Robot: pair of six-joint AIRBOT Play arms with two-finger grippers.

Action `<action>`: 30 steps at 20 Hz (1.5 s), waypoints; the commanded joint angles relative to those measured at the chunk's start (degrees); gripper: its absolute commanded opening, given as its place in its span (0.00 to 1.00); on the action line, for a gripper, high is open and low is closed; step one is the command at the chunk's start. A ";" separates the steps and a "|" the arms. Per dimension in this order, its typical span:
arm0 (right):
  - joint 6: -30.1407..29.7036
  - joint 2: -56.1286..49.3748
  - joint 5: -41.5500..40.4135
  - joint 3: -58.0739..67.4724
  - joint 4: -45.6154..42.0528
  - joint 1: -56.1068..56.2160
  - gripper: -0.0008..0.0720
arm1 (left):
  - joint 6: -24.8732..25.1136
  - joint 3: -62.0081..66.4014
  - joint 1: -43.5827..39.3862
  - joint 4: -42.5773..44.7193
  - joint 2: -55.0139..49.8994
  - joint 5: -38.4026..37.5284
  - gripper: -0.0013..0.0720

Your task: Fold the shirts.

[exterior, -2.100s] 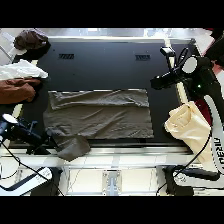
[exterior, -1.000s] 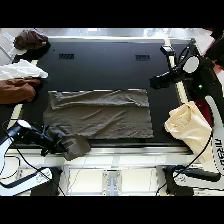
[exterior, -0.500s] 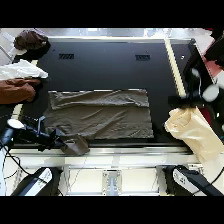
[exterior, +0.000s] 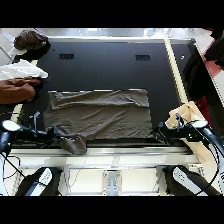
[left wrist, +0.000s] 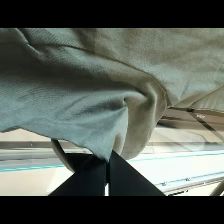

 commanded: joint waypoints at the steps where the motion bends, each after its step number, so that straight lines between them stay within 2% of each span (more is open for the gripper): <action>1: -0.07 -1.92 0.24 -1.09 1.90 1.88 0.57 | 0.02 0.07 0.00 0.00 0.22 0.28 0.03; 5: 2.29 -4.63 -6.05 -1.09 4.07 3.61 0.57 | 0.02 0.07 0.00 0.00 0.24 0.24 0.03; 9: 2.29 -8.48 -6.82 -1.09 5.95 3.74 0.57 | 0.02 0.07 0.00 0.00 0.22 0.22 0.03; 10: 2.25 -9.27 -7.02 -1.09 6.36 3.74 0.49 | 0.02 0.07 0.00 0.00 0.24 0.24 0.03; 11: 2.14 -9.62 -7.41 -1.05 6.62 3.74 0.21 | 0.02 0.07 0.00 0.00 0.24 0.22 0.03; 12: 0.85 -9.55 -7.61 -0.94 7.74 3.72 0.04 | 0.02 0.07 0.00 0.00 0.24 0.20 0.03; 14: -5.79 -8.48 -5.88 0.42 11.82 3.72 0.03 | 0.02 0.31 0.02 0.00 0.37 0.17 0.03; 15: -7.28 -7.48 -4.31 1.79 12.48 3.72 0.03 | 0.00 1.05 0.02 -0.04 0.68 -0.11 0.03; 21: -7.52 5.03 3.41 12.70 6.99 3.74 0.03 | -0.20 9.49 0.15 -0.28 6.51 -1.27 0.03; 23: -7.19 7.30 2.54 14.38 4.37 3.76 0.03 | -0.20 10.80 0.15 -4.76 7.30 0.48 0.03; 25: -7.21 7.08 1.86 14.45 4.31 4.31 0.03 | -0.15 11.28 0.13 -10.43 7.30 6.21 0.03; 28: -7.26 6.71 -7.17 16.11 4.39 8.48 0.03 | -0.24 13.35 0.13 -8.17 6.27 16.85 0.02; 30: -7.30 4.28 -13.00 20.65 4.15 12.04 0.02 | -0.13 16.09 0.11 -7.65 3.26 20.26 0.02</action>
